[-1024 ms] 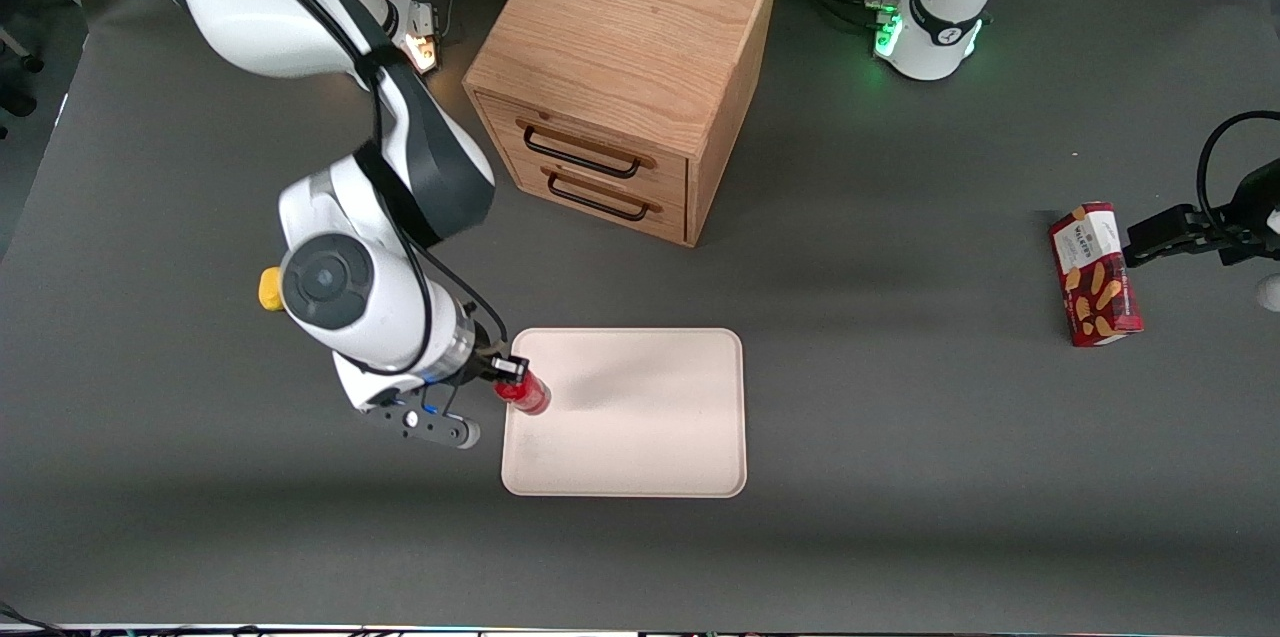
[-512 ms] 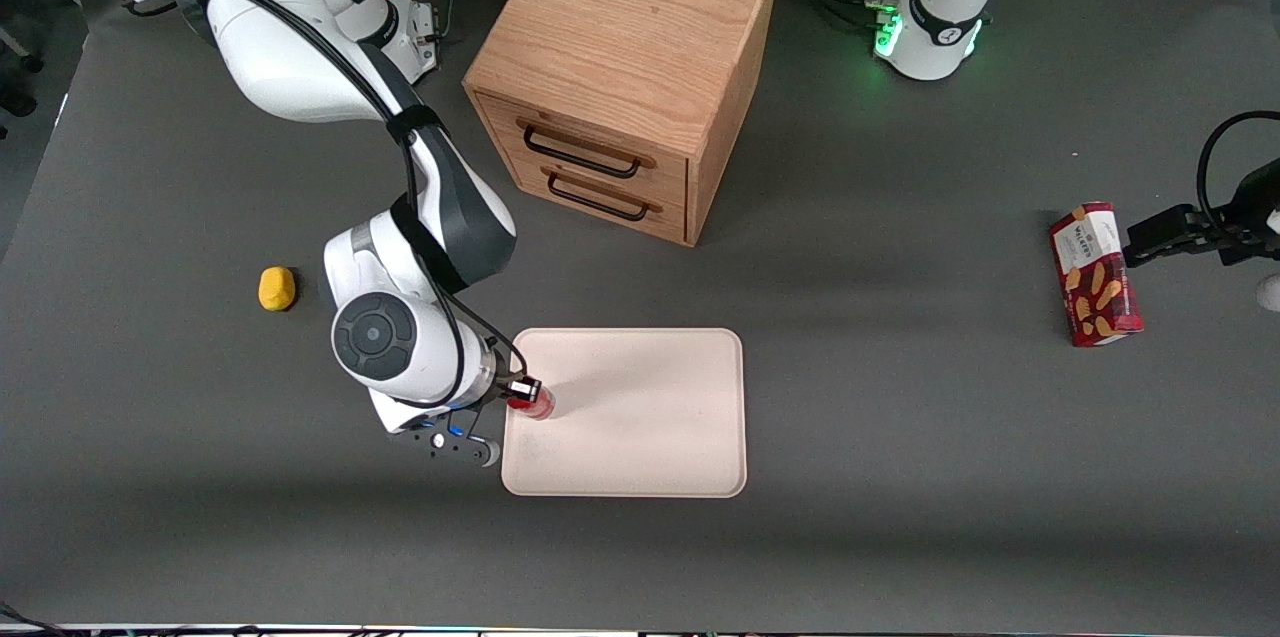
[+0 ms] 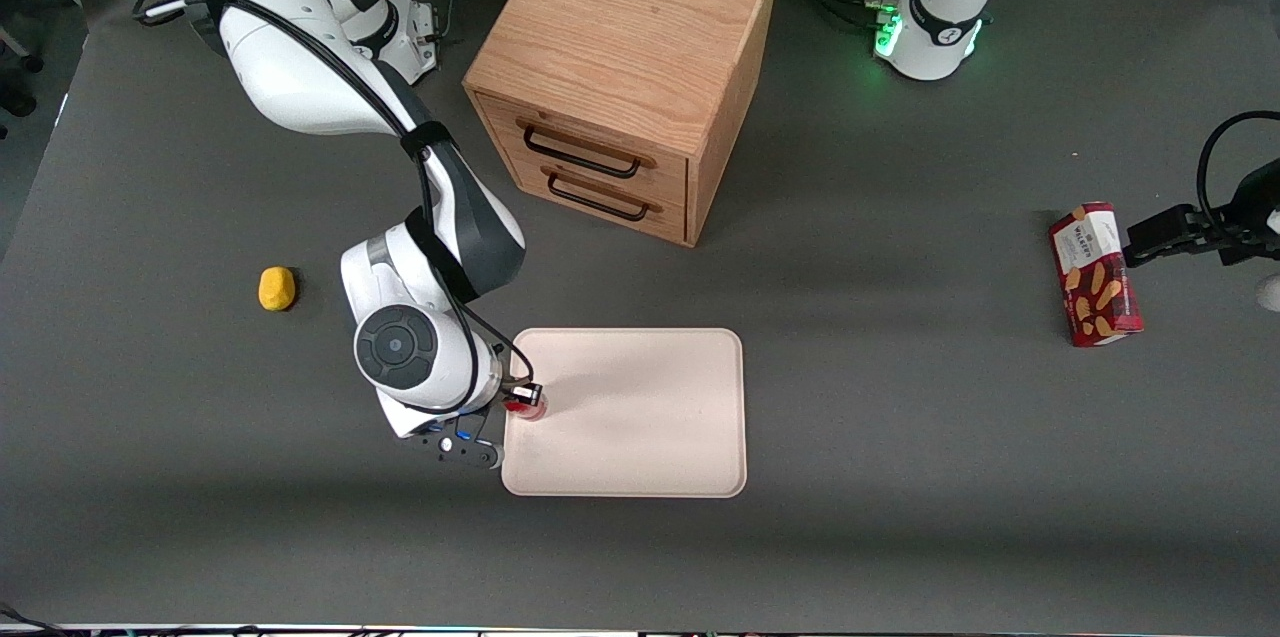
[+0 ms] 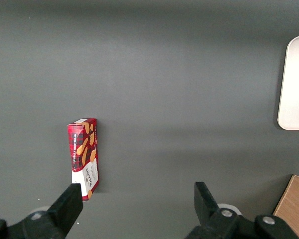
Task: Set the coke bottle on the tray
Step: 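Lower the bottle onto the tray and open the right gripper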
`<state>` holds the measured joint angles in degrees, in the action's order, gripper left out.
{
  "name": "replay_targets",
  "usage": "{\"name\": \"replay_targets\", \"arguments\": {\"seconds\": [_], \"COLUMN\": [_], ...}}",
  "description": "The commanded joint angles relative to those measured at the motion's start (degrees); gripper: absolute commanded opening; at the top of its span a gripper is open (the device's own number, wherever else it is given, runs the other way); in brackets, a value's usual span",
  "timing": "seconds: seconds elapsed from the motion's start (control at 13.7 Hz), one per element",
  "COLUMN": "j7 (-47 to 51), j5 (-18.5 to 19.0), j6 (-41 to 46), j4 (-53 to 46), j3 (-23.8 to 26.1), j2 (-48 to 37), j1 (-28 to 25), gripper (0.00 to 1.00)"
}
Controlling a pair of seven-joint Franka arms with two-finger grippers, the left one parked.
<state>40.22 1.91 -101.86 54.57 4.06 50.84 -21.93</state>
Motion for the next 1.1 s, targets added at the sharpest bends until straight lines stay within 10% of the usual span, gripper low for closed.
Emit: {"name": "replay_targets", "arguments": {"seconds": [0.0,0.15,0.22,1.02], "j7": [-0.41,-0.23,0.03,0.38], "j5": [0.81,0.81,0.81,0.2], "j6": [-0.8,-0.8,-0.8,15.35], "j4": [0.01,0.1,0.1,0.36], "j3": [-0.28,-0.28,-0.28,-0.1], "j2": [-0.04,-0.13,-0.57,-14.7], "j1": [-0.22,-0.13,-0.13,-0.48], "gripper": [0.0,0.78,0.95,1.0]}}
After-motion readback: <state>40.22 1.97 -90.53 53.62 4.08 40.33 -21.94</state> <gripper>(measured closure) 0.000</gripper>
